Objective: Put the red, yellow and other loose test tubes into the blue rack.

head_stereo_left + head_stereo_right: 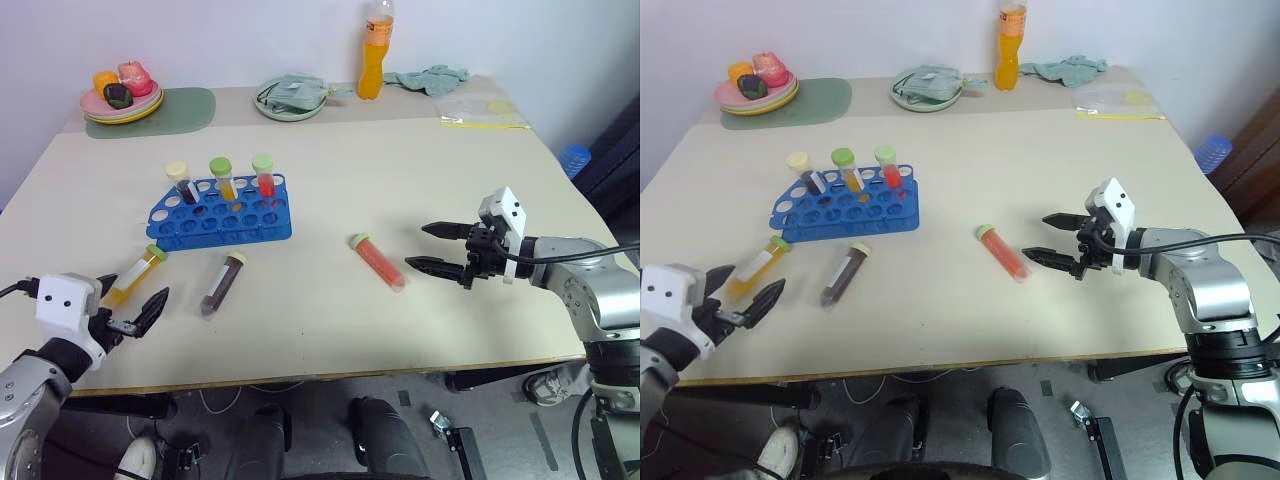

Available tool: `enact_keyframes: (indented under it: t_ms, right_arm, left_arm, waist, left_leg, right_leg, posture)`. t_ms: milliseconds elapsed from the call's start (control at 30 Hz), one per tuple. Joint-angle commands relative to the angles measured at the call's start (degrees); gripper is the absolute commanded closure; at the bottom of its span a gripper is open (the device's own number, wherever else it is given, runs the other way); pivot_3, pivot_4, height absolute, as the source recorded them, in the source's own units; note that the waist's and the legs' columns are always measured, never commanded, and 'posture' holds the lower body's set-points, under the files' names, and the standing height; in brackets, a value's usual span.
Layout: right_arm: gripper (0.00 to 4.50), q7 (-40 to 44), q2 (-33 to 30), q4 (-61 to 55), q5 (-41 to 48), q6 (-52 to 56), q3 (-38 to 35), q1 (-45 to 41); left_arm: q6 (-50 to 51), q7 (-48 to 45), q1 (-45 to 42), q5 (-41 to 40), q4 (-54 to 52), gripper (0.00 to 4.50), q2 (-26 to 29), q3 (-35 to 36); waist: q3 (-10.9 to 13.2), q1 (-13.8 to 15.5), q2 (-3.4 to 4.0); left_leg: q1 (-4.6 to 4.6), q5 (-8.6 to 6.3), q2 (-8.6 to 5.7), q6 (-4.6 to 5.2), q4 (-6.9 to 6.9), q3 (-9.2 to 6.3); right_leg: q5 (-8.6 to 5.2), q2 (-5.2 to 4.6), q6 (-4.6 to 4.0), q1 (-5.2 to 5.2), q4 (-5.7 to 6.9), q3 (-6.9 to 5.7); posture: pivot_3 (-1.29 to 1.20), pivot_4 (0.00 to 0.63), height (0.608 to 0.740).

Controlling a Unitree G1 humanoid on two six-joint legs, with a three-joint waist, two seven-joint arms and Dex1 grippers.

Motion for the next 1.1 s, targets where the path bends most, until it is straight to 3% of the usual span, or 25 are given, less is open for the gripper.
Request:
enact_keyframes:
  t_ms: [33,300,533,733,1100]
  right_arm:
    - [0.0,-0.6,0.2,-0.1,0.0,0.1,-0.1,-2.1]
    - [0.0,-5.5,1.9,-1.8,-2.0,6.8,4.1,-7.7]
    - [0.0,-12.4,2.9,-1.9,-3.1,36.9,15.1,-22.0]
    - [0.0,-20.8,10.0,5.4,-4.8,56.0,19.5,-34.7]
    - [0.0,-25.2,15.9,19.8,-3.6,58.0,27.1,-42.2]
  left_arm:
    - [-1.2,0.8,0.6,0.6,-2.2,0.05,-0.5,1.0]
    - [-0.2,-1.6,1.3,-1.7,-5.7,0.05,-0.1,-0.9]
    - [-0.5,-7.6,1.6,0.5,-10.5,0.05,4.9,-13.0]
    - [-2.2,-7.5,-3.0,4.2,-9.2,0.05,4.0,-23.0]
    - [-3.3,-5.2,-5.2,6.9,-9.5,0.05,-0.1,-30.5]
  waist:
    - [0.0,0.0,0.0]
    - [0.0,0.0,0.0]
    - [0.0,-0.1,0.02]
    - [0.0,-0.1,0.04]
    - [0.0,-0.4,0.04]
  left_leg:
    - [0.0,0.0,0.0,0.0,0.0,0.0]
    - [0.0,0.0,0.0,0.0,0.0,0.0]
    - [-0.01,0.0,-0.01,0.0,0.01,-0.01]
    - [-0.05,0.0,-0.01,0.0,-0.04,-0.02]
    - [-0.1,-0.04,-0.05,0.07,-0.06,-0.01]
  right_leg:
    - [0.0,0.0,0.0,0.0,0.0,0.0]
    - [0.0,0.0,-0.01,0.0,0.0,0.0]
    - [-0.05,-0.01,-0.12,-0.01,-0.03,0.02]
    - [-0.03,-0.01,-0.11,-0.08,-0.03,0.01]
    - [0.08,-0.04,0.09,-0.12,-0.04,0.0]
  posture:
    - [0.0,0.15,0.74]
    - [0.0,0.15,0.74]
    - [0.0,0.15,0.74]
    - [0.0,0.15,0.74]
    - [0.0,0.15,0.74]
